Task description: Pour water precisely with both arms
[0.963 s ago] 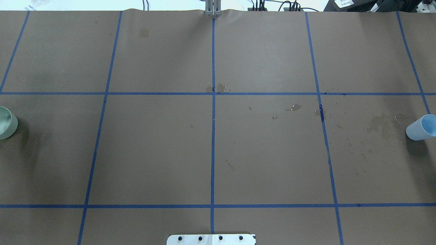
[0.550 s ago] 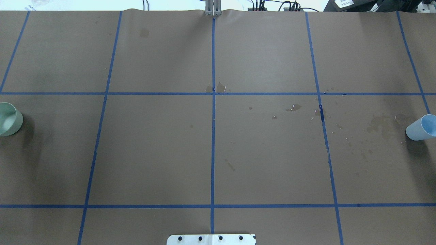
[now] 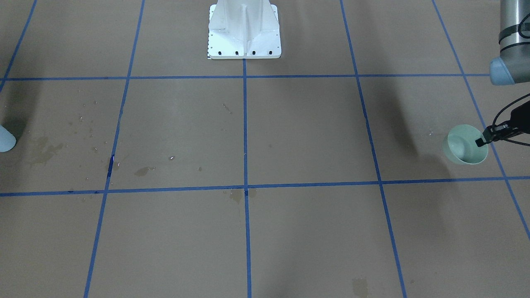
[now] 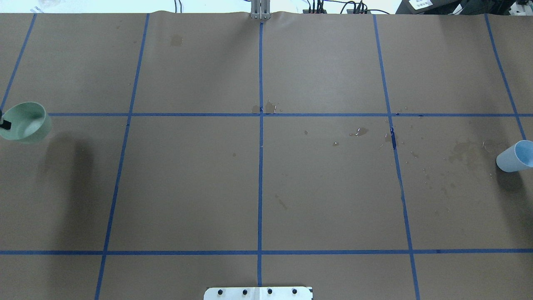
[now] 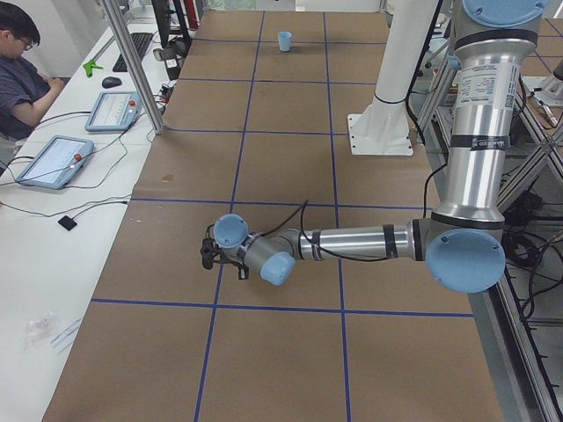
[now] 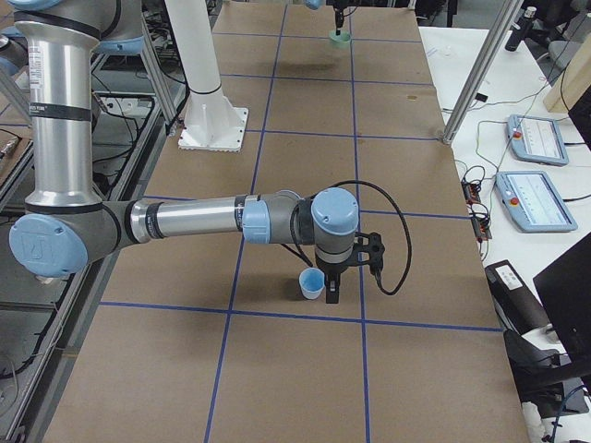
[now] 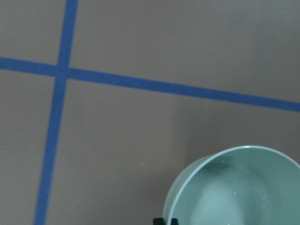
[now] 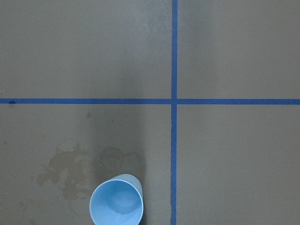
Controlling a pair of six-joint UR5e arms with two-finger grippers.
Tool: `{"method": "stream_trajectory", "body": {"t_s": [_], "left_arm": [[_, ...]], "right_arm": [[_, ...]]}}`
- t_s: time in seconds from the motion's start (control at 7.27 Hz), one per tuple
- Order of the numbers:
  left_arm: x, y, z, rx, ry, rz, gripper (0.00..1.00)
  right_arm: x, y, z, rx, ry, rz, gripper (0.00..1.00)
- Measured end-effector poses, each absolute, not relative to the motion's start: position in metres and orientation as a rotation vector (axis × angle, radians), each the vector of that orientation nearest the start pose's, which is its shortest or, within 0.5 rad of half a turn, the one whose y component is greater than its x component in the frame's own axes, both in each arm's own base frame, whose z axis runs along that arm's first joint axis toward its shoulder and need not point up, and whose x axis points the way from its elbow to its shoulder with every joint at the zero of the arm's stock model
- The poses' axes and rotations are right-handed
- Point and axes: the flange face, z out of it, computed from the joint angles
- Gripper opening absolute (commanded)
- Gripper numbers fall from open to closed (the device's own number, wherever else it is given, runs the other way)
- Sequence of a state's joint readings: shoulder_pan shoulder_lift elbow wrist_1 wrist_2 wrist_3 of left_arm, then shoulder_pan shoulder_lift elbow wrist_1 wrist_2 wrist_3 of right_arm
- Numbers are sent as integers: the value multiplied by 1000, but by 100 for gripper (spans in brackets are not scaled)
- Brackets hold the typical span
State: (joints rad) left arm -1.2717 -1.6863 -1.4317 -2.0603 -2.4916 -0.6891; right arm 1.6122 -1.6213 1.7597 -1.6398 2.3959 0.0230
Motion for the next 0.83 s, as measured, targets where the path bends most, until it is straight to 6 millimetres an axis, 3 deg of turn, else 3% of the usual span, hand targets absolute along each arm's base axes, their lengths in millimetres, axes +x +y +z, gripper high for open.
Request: {"method": "stream_trajectory", "body": {"t_s": [0.28,0.41,0.55,0.83], "left_arm": [[131,-600,484,-78,1000,-188,0],[153,-616,429,-97,1008,-214,0],[194,-621,380,-125,1011,-240,0],[312,-603,298,-175,986,-282,0]], "right_arm": [[79,-468,593,73,-823,31,99],[78,-469,593,73,-823,28,99],[76,-469,592,72,-822,23,99],[74,-469,592,70,-822,20,99]]}}
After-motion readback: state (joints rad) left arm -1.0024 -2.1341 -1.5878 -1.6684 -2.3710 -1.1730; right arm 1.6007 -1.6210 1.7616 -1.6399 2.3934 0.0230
